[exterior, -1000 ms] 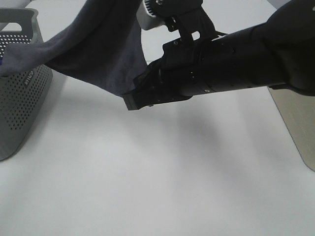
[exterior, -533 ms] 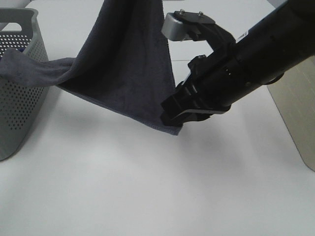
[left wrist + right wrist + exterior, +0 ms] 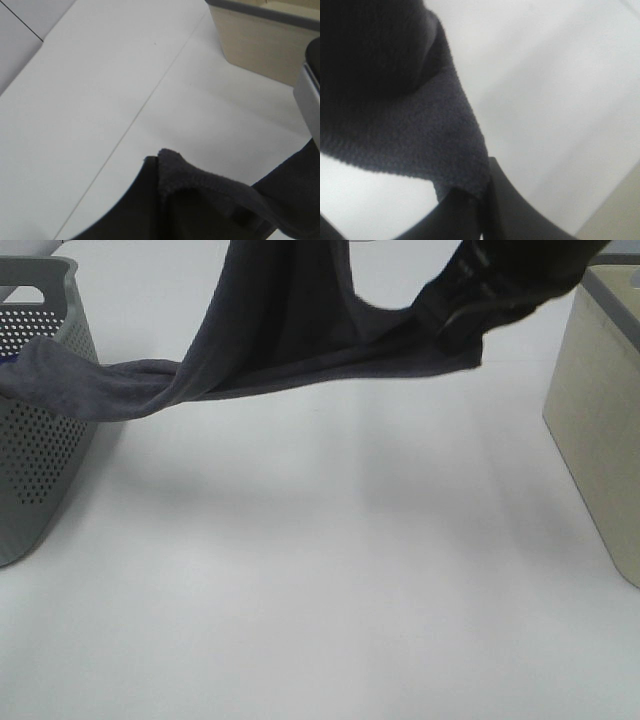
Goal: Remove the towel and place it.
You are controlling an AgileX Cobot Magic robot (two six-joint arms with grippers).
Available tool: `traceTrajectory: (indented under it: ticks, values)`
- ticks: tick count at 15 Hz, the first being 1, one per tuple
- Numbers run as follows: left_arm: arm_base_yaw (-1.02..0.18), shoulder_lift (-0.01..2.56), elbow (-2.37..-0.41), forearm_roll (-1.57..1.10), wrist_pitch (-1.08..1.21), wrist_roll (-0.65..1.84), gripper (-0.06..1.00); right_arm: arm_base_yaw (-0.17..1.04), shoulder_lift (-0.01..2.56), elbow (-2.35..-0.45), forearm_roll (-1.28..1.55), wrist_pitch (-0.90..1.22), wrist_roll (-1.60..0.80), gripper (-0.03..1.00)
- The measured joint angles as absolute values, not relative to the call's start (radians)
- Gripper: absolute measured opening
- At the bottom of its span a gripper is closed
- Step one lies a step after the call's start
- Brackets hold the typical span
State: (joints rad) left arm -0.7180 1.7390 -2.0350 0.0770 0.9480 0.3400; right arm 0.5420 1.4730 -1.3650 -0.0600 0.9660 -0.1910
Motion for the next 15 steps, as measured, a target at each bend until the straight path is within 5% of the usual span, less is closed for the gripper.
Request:
traceTrajectory:
  ticks: [7, 12, 15]
  values:
    - [-0.718, 1.739, -2.035, 0.355, 0.708, 0.234, 0.0, 0.541, 1.473, -1.728, -0.431, 0.922, -0.134, 0.02]
    - [-0.694, 1.749, -2.035, 0.45, 0.522, 0.216, 0.0, 0.541, 1.474, -1.755, -0.543, 0.747, -0.101, 0.02]
    - [-0.573, 1.765, -2.035, 0.445, 0.403, 0.191, 0.0, 0.541, 1.486, -1.758, -0.75, 0.569, 0.075, 0.02]
